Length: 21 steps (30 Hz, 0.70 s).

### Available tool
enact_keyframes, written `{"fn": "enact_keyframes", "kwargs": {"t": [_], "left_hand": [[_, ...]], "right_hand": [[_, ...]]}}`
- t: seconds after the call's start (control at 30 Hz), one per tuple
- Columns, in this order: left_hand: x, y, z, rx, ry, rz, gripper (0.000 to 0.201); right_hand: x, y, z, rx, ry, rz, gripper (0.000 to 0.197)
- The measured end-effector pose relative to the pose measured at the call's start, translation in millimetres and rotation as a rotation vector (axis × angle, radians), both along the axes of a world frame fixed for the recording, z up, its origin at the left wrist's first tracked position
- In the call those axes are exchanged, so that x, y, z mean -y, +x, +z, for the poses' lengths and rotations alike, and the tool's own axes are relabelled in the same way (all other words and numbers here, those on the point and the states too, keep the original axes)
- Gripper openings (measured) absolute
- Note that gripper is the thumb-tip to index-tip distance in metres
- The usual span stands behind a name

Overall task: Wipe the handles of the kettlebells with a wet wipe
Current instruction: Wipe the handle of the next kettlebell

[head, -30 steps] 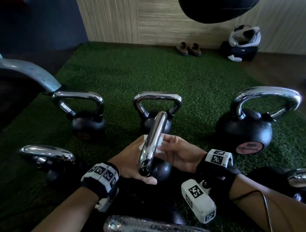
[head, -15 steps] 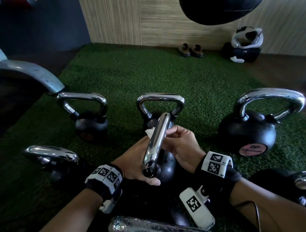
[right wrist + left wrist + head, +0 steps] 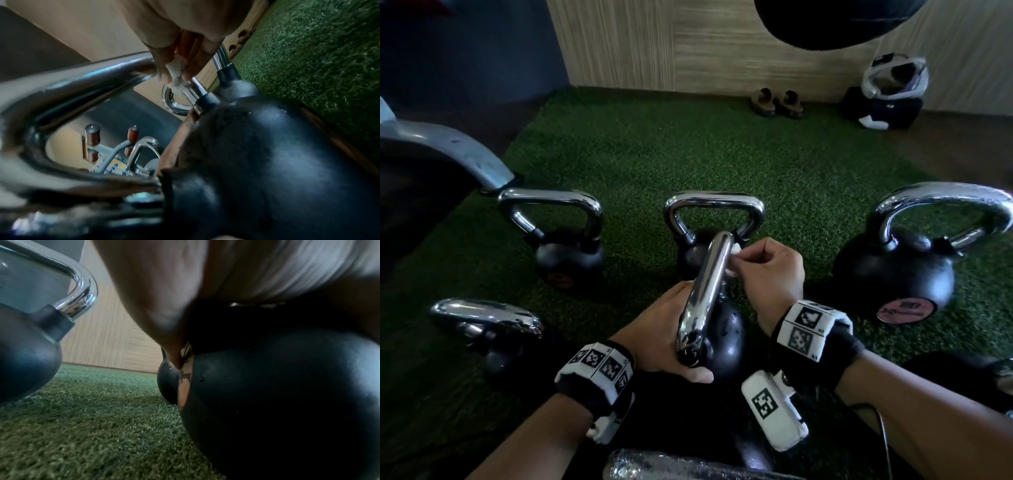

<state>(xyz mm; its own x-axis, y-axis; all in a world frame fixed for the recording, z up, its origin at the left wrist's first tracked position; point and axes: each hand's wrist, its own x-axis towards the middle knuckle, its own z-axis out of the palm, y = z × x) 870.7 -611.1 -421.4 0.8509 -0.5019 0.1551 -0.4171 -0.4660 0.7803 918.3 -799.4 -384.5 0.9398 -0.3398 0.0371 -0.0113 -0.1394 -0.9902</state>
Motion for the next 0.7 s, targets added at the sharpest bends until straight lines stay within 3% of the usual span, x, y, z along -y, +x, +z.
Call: {"fn": "enact_keyframes", "kwargs": {"t": [0.17, 0.37, 0.57, 0.7], "left_hand": [[-0.3, -2.1, -1.9, 0.004, 0.000, 0.029, 0.124], [0.8, -2.6, 0.2, -0.011, -0.007, 0.024, 0.123], [0.6, -3.9, -0.7, -0.039, 0.008, 0.028, 0.122], [0.9, -6.1, 9.3, -0.071, 0.169, -0.005, 0.120]], "right_hand": [[5.6, -4.3, 2.6, -0.131, -0.102, 0.007, 0.030], [4.0, -0.8, 10.7, -0.073, -0.273, 0.052, 0.026], [1.5, -5.6, 4.7, -0.145, -0.371, 0.111, 0.024], [13.1, 1.1, 15.7, -0.281, -0.330, 0.231, 0.039]]}}
